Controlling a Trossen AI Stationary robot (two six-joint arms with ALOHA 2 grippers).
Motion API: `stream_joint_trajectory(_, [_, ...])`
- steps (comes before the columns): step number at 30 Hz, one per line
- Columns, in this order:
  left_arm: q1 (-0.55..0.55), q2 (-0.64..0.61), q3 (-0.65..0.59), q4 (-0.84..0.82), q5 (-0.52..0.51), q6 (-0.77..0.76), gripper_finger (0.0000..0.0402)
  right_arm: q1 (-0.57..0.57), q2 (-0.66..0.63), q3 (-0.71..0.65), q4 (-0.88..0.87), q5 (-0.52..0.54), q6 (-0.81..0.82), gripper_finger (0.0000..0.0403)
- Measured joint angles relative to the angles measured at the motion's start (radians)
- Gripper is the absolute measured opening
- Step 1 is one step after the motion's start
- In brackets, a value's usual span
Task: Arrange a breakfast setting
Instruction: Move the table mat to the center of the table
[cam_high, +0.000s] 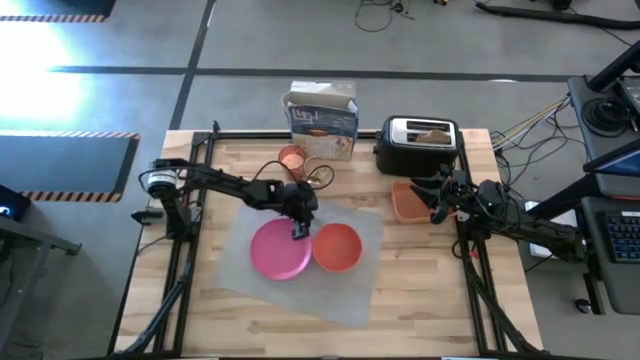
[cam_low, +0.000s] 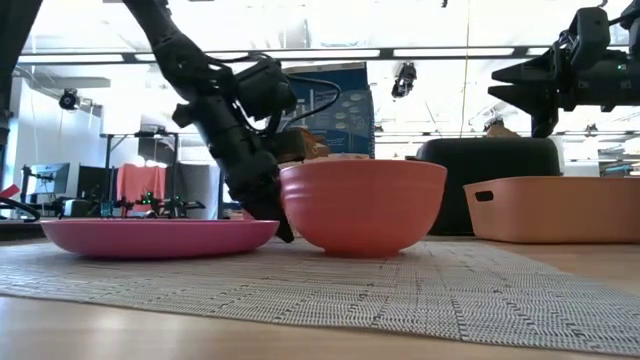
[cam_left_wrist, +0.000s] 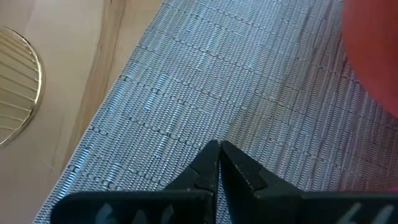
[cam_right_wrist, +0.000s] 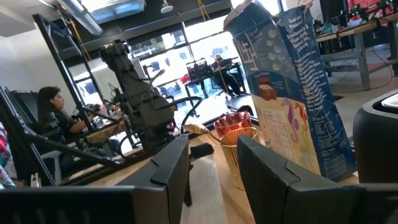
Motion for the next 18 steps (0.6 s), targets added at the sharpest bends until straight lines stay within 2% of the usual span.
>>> stream_joint_trajectory(10, [-0.002,-0.177,-0.013,-0.117,-0.003,-0.022,0.0,0.0,0.0,0.0,0.0,0.0,0.0,0.0128])
stream_joint_trajectory(18, [-0.029,-0.377,-0.026,-0.14,0.005,-0.039,0.0,0.0,0.0,0.0,0.0,0.0,0.0,0.0128])
